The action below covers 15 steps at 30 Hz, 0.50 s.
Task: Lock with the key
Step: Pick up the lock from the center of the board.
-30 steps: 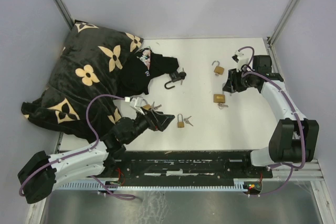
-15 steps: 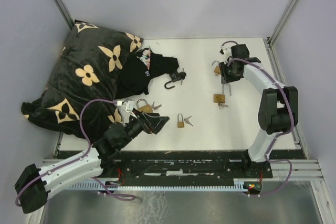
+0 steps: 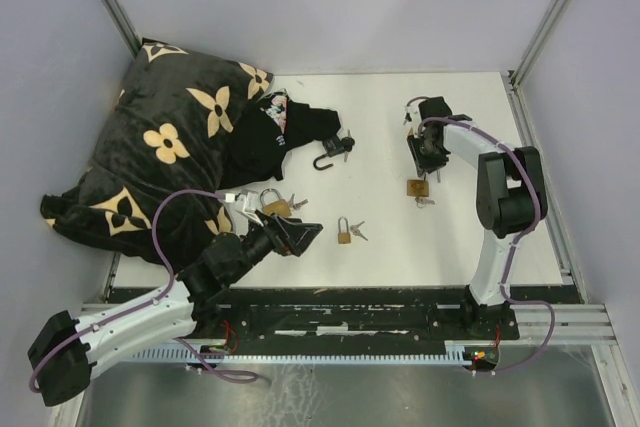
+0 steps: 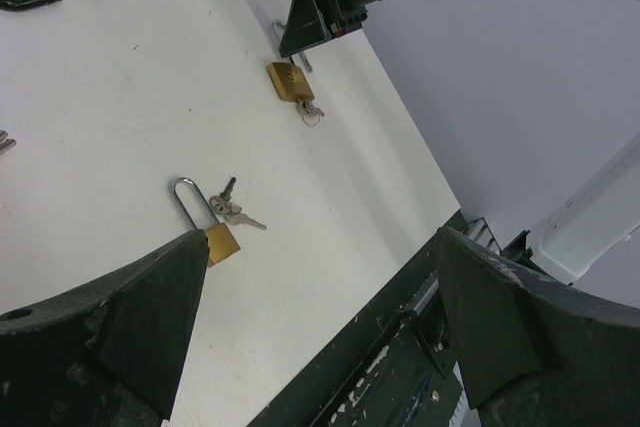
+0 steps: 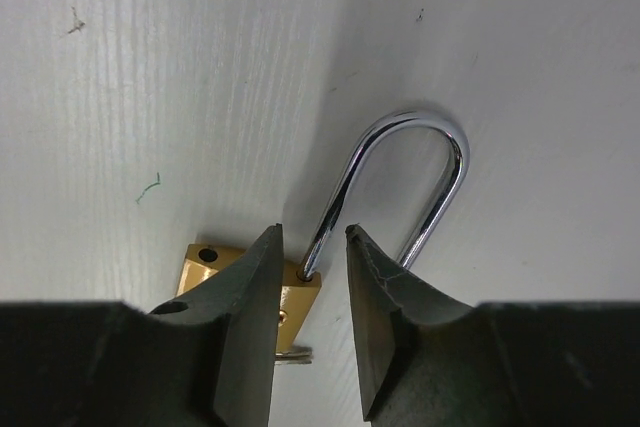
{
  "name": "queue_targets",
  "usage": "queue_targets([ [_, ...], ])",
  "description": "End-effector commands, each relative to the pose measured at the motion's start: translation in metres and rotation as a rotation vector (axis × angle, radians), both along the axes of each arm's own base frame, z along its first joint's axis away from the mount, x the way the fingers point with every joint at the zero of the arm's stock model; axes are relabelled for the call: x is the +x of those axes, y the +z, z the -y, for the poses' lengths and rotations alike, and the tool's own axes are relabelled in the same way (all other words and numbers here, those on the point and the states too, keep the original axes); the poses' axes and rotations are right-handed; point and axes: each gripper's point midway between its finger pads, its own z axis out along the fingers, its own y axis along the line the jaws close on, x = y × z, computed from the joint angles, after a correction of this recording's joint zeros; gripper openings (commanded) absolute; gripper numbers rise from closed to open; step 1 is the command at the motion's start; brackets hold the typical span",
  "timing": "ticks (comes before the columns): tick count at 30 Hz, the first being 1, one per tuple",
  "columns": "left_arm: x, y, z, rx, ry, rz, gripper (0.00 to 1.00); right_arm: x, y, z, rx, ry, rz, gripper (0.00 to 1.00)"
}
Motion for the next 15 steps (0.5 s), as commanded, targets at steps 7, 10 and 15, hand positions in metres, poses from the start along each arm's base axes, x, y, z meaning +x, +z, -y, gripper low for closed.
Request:
queue_targets([
  [7,0.004,0.015,0.000,-0.031,0.015,0.010,0.99,0.014,-0.007,0.010,-0.057,-0.025,0.007,0.36],
  [10,0.002,0.015,0.001,-0.039,0.010,0.003,0.99,0.010,-0.014,0.009,-0.049,-0.020,-0.017,0.33],
  [15,0.001,0.017,0.000,-0.050,0.007,-0.003,0.99,0.005,-0.020,0.012,-0.005,-0.045,-0.057,0.25],
])
